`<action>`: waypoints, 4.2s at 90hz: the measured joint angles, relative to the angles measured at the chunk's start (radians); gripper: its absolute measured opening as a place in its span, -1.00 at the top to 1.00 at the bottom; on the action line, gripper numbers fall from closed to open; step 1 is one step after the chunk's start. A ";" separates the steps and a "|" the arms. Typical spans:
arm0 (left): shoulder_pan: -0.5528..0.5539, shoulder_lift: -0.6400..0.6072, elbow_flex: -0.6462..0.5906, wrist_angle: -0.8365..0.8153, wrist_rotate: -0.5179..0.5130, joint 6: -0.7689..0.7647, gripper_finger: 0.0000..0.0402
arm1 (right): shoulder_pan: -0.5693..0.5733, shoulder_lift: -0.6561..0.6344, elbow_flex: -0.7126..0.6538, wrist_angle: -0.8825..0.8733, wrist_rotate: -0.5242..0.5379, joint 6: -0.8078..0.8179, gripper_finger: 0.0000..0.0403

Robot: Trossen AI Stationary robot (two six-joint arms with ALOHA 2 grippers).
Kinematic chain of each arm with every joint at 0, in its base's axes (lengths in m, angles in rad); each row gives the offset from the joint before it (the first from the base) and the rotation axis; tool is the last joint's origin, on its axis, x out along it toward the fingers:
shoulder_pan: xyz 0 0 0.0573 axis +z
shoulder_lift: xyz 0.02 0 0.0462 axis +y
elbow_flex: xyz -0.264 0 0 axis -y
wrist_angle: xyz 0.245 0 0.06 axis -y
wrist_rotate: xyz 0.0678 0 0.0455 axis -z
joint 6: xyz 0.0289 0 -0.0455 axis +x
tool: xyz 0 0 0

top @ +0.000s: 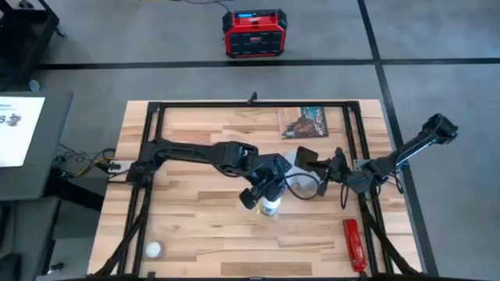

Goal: Apply microfiber cloth
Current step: Spray the back of the black cellphone using the white spray bottle

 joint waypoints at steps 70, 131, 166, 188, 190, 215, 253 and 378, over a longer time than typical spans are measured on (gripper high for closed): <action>0.005 0.016 0.079 -0.082 -0.020 0.001 1.00 | 0.001 0.000 0.000 -0.006 0.000 0.001 0.94; -0.013 0.016 0.079 -0.135 -0.110 -0.072 1.00 | -0.145 0.000 0.000 0.000 -0.083 -0.087 0.94; -0.014 0.016 0.079 -0.132 -0.110 -0.072 1.00 | -0.375 0.002 0.000 0.215 -0.387 -0.252 0.94; -0.014 0.016 0.079 -0.138 -0.110 -0.079 1.00 | -0.387 0.091 0.000 0.288 -0.425 -0.253 0.94; -0.014 0.016 0.079 -0.138 -0.110 -0.081 1.00 | -0.387 0.102 0.000 0.299 -0.424 -0.253 0.94; -0.014 0.016 0.079 -0.142 -0.110 -0.095 1.00 | -0.387 0.193 0.000 0.398 -0.447 -0.253 0.94; -0.009 0.016 0.079 -0.133 -0.110 -0.101 1.00 | -0.387 0.210 0.000 0.414 -0.448 -0.246 0.94; -0.006 0.018 0.034 -0.096 -0.106 -0.143 1.00 | -0.387 0.210 0.000 0.405 -0.470 -0.246 0.94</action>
